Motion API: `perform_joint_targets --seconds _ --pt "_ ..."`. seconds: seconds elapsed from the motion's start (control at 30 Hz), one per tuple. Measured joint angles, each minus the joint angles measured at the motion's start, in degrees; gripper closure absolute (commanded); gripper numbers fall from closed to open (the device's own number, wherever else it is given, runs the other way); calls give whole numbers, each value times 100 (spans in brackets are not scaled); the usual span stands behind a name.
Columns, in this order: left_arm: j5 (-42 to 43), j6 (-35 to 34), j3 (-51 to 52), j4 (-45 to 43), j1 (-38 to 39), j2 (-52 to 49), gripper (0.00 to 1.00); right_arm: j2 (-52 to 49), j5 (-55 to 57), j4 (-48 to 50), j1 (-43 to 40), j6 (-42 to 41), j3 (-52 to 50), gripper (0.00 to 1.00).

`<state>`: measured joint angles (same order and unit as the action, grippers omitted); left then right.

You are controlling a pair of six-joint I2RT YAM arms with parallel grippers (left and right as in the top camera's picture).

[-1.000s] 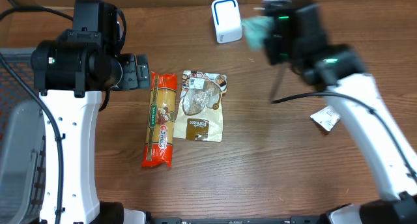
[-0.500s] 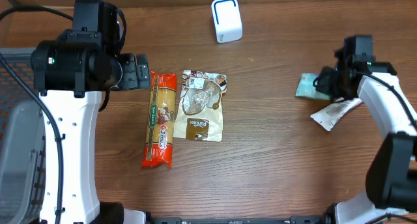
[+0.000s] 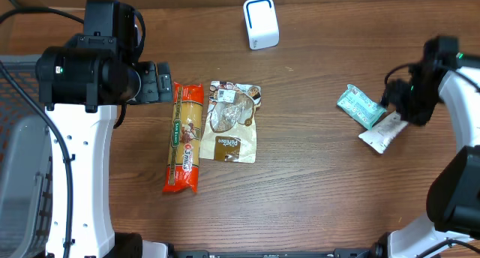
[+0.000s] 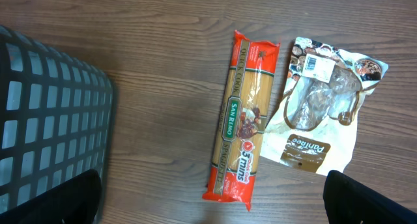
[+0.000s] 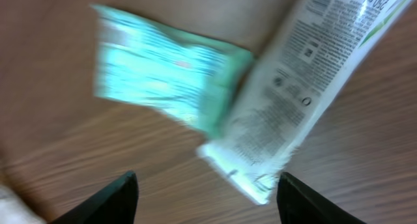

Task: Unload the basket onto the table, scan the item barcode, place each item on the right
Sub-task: 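Carry the wipes pack to the right edge and release it, then move the right gripper to the bread bag and grasp its top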

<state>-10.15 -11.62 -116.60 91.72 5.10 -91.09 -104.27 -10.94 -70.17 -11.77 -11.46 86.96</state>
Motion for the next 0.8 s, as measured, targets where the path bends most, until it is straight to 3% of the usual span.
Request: perform_joint_targets --seconds 0.17,0.5,0.8 --pt "0 0 0 -2 0 0 0 11 -1292 273 529 317 317 9" --pt "0 0 0 0 0 0 0 4 -2013 2079 2400 166 -549 12" --pt "0 0 0 -2 0 0 0 -361 -1956 3775 3333 -424 -1276 16"
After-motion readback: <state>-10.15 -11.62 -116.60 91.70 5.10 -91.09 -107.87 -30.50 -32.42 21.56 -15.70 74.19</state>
